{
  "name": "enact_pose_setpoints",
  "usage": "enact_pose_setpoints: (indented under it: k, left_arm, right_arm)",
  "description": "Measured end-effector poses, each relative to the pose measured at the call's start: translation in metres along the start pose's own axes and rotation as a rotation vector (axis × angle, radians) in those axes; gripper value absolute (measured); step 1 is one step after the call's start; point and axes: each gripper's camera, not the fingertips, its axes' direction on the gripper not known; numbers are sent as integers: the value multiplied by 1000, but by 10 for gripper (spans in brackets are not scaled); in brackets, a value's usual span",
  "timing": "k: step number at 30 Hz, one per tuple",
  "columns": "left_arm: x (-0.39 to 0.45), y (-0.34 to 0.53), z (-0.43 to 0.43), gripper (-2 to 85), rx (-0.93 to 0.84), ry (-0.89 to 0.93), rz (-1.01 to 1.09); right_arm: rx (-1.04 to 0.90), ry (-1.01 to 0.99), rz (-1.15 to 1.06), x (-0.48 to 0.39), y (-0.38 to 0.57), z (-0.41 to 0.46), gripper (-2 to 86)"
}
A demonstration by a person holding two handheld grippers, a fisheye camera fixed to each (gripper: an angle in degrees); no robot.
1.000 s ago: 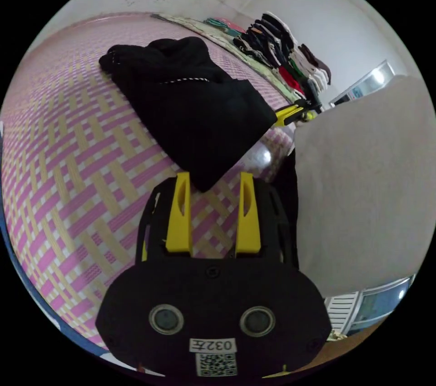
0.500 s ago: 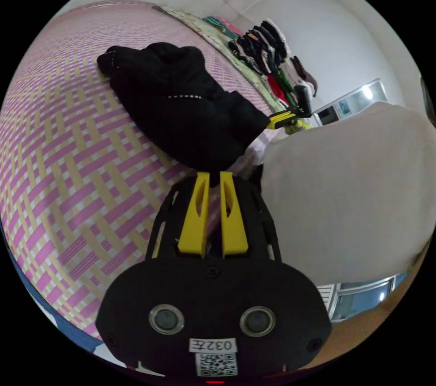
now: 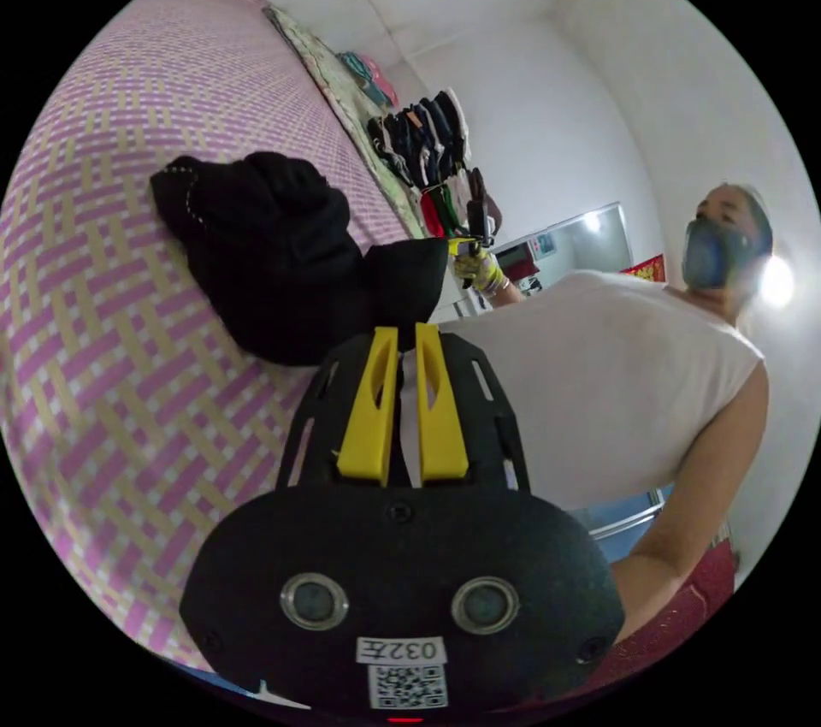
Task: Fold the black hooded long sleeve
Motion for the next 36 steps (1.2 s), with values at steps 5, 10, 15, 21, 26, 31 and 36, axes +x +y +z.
enact_pose_setpoints:
  k: [5,10,15,21,26,31,36]
  left_arm:
    - [-75,-101,-46,33,60,98,-123]
    - [-197,-138,-58,5,216,131,-447]
    - [-267,-138,-42,0,225,148,-619]
    - [-263,-119,-60,37,369,197,-551]
    - [-203,-136,-46,-8,352,-38,-316]
    - [-222,-167,2,-10,302,-219,-308]
    - [-250,-154,14,-9,375,-193,-388]
  right_arm:
    - [73,-72,50,53,-92,-33,23]
    - [154,-171,318,165,-154,-30,20]
    - [154,-202,513,235,-168,-10,10]
    - [282,-207,559,253,-147,-31,3]
    - [295,-65,225,191,-157,-25,-9]
    - [199,29,157,192,-184,35,-10]
    - [277,37,335,232,-166,43,-10]
